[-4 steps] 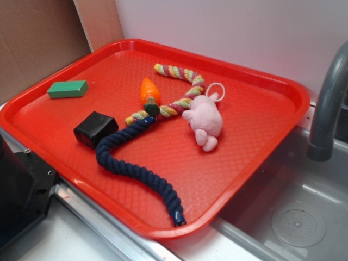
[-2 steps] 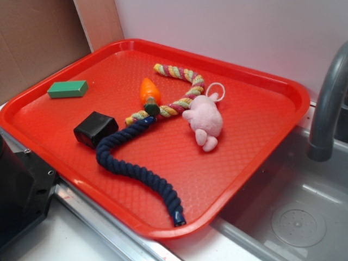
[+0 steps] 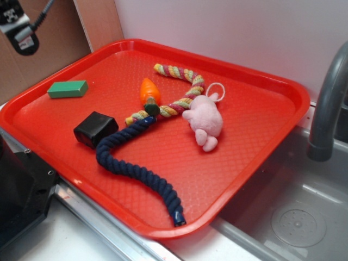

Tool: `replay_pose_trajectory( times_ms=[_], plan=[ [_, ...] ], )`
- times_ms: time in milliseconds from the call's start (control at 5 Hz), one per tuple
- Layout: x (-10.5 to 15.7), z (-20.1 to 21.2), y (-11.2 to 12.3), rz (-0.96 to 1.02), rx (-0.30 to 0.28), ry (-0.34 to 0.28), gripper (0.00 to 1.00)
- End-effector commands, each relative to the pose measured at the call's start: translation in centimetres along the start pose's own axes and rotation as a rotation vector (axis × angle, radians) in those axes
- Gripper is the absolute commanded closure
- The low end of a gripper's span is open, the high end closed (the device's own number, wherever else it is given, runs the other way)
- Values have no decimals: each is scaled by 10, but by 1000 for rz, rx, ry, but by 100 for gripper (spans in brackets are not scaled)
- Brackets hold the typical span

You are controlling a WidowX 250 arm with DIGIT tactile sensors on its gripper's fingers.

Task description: Grab the green block.

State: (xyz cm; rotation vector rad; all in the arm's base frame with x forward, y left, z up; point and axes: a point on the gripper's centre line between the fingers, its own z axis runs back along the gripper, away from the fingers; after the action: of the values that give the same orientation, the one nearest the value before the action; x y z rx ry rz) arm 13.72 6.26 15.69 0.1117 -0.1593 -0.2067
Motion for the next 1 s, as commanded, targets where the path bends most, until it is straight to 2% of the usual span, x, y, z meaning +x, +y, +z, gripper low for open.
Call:
replay_pose_trajectory(
  times_ms=[0, 200, 400, 600, 800],
  plan=[
    [9, -53, 55, -163, -2, 31, 0],
    [7, -101, 83, -208, 23, 87, 0],
    [14, -128, 84, -275, 37, 103, 0],
    [17, -142, 81, -365, 68, 51, 0],
    [22, -152, 77, -390, 49, 39, 0]
  ],
)
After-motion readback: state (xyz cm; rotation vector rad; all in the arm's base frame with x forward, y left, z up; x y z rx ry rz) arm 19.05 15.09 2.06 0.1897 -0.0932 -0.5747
